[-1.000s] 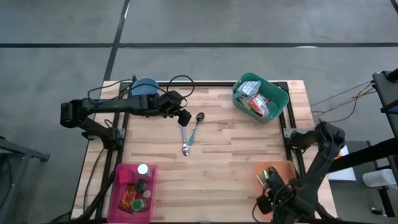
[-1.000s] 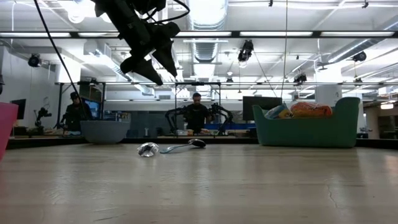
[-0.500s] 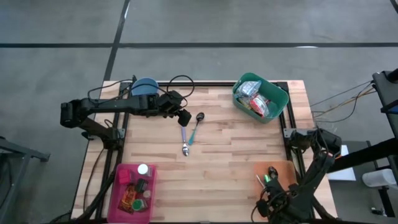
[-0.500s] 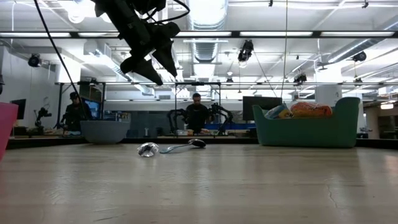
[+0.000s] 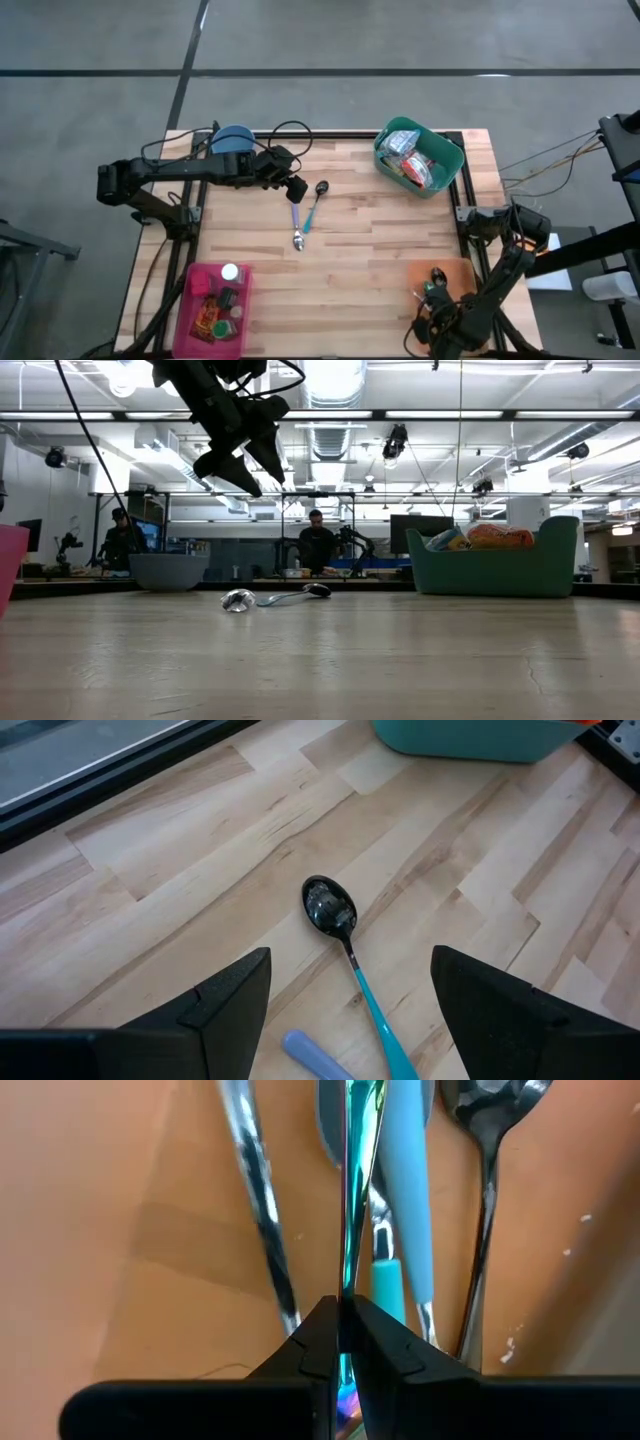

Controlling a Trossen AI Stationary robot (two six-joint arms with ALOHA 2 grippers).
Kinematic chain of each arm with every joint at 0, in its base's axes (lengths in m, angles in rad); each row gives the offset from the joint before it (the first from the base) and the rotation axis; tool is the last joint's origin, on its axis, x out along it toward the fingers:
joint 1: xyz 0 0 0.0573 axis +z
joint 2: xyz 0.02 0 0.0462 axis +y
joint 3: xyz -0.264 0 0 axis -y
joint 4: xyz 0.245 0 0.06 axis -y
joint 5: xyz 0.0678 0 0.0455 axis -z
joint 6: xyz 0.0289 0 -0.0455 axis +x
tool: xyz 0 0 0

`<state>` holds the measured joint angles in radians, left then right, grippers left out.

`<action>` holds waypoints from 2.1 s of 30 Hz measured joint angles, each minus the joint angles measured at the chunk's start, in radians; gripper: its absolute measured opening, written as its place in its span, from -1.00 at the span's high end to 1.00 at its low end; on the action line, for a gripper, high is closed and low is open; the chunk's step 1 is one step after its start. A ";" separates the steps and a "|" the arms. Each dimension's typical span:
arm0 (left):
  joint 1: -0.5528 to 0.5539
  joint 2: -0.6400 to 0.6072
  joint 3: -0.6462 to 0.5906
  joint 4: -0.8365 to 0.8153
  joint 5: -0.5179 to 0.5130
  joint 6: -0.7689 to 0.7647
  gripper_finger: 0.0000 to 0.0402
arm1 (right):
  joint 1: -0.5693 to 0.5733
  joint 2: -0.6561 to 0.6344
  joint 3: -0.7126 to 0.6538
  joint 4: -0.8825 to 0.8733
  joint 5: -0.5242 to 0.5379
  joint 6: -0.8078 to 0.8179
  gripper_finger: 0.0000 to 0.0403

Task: Pick & Place Food Item
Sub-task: Put the green spoon into the orange bin, then put the blue spoon into the orange bin

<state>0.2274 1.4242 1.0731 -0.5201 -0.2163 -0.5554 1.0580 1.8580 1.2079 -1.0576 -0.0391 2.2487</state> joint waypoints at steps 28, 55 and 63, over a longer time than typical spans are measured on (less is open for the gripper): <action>0.000 0.000 0.000 0.000 0.000 0.000 -0.39 | 0.000 -0.004 0.131 -0.158 0.070 -0.018 0.29; 0.000 0.000 0.000 0.000 0.000 0.000 -0.39 | -0.148 -0.288 0.032 -0.148 0.862 -0.694 0.29; 0.000 0.000 0.000 0.000 0.000 0.000 -0.39 | -0.311 -0.429 -0.210 0.260 0.851 -1.143 0.29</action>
<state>0.2272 1.4242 1.0729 -0.5201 -0.2161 -0.5554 0.7472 1.4294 0.9979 -0.7981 0.8123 1.1061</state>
